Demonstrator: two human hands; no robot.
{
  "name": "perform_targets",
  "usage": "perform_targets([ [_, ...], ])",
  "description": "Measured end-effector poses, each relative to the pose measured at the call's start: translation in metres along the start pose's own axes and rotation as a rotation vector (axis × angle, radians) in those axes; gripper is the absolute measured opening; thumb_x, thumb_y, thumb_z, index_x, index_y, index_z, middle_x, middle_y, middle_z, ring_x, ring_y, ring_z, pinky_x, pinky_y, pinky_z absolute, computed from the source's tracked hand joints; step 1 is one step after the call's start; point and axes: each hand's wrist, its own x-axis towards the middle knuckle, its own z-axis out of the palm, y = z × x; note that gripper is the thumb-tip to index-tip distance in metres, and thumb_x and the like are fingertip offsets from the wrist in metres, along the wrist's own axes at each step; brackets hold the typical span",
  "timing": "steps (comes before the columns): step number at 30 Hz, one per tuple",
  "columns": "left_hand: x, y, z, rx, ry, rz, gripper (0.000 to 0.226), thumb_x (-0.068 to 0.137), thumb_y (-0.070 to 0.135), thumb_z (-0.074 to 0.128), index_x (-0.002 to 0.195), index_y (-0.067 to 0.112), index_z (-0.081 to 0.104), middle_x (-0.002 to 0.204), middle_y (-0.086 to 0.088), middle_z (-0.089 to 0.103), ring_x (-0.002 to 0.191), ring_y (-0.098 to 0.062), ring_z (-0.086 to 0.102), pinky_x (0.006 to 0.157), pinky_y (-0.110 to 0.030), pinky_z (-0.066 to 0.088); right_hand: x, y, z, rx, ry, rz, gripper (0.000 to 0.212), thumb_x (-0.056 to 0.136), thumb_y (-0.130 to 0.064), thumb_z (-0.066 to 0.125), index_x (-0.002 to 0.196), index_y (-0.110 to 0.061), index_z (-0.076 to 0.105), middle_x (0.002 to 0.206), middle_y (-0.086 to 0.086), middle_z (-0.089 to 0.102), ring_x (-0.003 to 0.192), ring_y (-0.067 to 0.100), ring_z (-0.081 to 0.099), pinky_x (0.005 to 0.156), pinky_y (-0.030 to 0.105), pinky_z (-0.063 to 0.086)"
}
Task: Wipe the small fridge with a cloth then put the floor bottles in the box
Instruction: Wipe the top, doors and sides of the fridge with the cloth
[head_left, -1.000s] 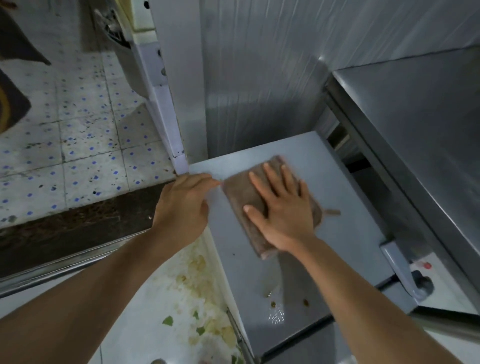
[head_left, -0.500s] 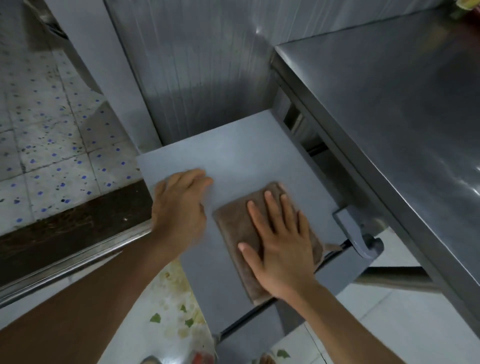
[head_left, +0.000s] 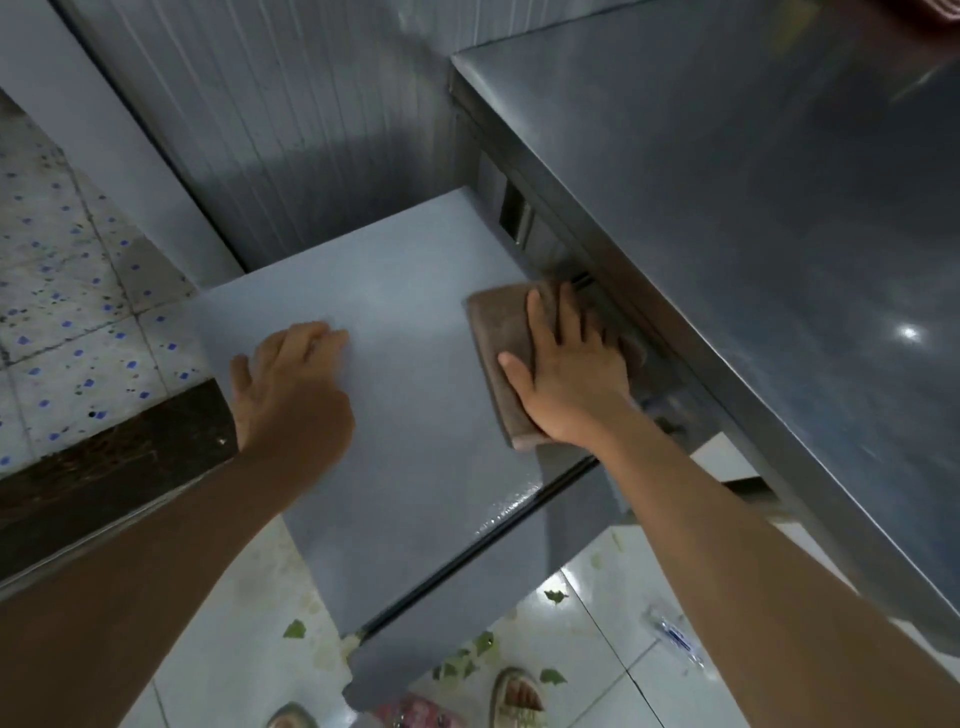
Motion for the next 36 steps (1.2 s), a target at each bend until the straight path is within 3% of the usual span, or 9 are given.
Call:
perform_targets([
  [3,-0.018,0.015,0.004,-0.025,0.011,0.049,0.061,0.072,-0.002,0.053,0.129,0.021,0.050,0.144,0.001,0.039,0.132,-0.025,0.028,0.106,-0.048,0.022,-0.048,0.016,-0.002,-0.081,0.005,0.001,0.081,0.090,-0.061,0.004,0.152,-0.009,0.003,0.157,0.021,0.014,0.139,0.039,0.026,0.113,0.048,0.022],
  [6,-0.034,0.035,0.008,-0.027,-0.047,0.193,0.060,0.074,0.000,0.058,0.129,0.025,0.052,0.145,0.004,0.040,0.134,-0.024,0.028,0.109,-0.052,0.019,-0.078,0.026,-0.003,-0.088,0.019,-0.041,0.075,0.093,-0.055,0.015,0.151,-0.008,0.016,0.156,0.020,0.019,0.140,0.039,0.025,0.113,0.049,0.022],
  [11,-0.042,0.045,0.013,-0.017,-0.135,0.151,0.055,0.084,0.012,0.054,0.134,0.034,0.046,0.149,0.012,0.032,0.134,-0.017,0.021,0.110,-0.053,0.016,-0.131,0.043,0.014,-0.054,0.061,-0.049,0.068,0.094,-0.049,0.026,0.148,-0.006,0.030,0.156,0.018,0.019,0.139,0.038,0.031,0.112,0.051,0.029],
  [15,-0.043,0.042,0.013,-0.012,-0.115,0.189,0.051,0.086,0.015,0.053,0.134,0.032,0.048,0.147,0.010,0.036,0.129,-0.019,0.027,0.107,-0.049,0.021,-0.146,0.056,0.024,0.021,0.079,-0.090,0.069,0.095,-0.050,0.027,0.147,-0.005,0.030,0.158,0.015,0.015,0.143,0.035,0.022,0.113,0.053,0.026],
  [19,-0.046,0.043,0.017,-0.026,-0.070,0.207,0.048,0.086,0.012,0.054,0.133,0.025,0.052,0.146,0.003,0.040,0.128,-0.026,0.034,0.106,-0.047,0.024,-0.110,0.055,0.017,0.013,0.080,-0.149,0.069,0.093,-0.055,0.025,0.147,-0.013,0.034,0.158,0.013,0.019,0.141,0.040,0.025,0.113,0.055,0.023],
  [24,-0.047,0.044,0.017,-0.022,-0.035,0.211,0.046,0.085,0.009,0.057,0.129,0.021,0.056,0.144,0.000,0.045,0.125,-0.031,0.039,0.103,-0.049,0.027,-0.046,0.040,0.004,0.050,0.034,-0.076,0.067,0.097,-0.053,0.021,0.153,-0.019,0.009,0.159,0.009,0.010,0.143,0.037,0.019,0.114,0.052,0.023],
  [30,-0.046,0.040,0.014,-0.021,-0.094,0.187,0.052,0.085,0.011,0.053,0.133,0.029,0.050,0.149,0.007,0.036,0.131,-0.025,0.031,0.107,-0.051,0.022,-0.109,0.046,0.019,0.036,0.139,-0.136,0.063,0.095,-0.045,0.028,0.145,-0.009,0.037,0.156,0.014,0.024,0.141,0.038,0.027,0.114,0.054,0.025],
  [34,-0.040,0.033,0.009,-0.055,-0.165,0.221,0.056,0.085,0.008,0.053,0.135,0.030,0.047,0.152,0.008,0.030,0.136,-0.023,0.025,0.110,-0.047,0.019,-0.125,0.069,0.024,0.001,0.114,-0.201,0.067,0.096,-0.053,0.019,0.147,-0.012,0.033,0.158,0.012,0.017,0.143,0.036,0.022,0.114,0.057,0.022],
  [36,-0.041,0.019,0.003,-0.046,-0.122,0.244,0.052,0.082,0.004,0.051,0.129,0.025,0.054,0.149,0.002,0.035,0.132,-0.028,0.029,0.106,-0.050,0.022,-0.117,0.071,0.023,-0.020,0.121,-0.196,0.068,0.095,-0.056,0.020,0.147,-0.016,0.034,0.157,0.013,0.019,0.140,0.040,0.026,0.111,0.059,0.026],
])
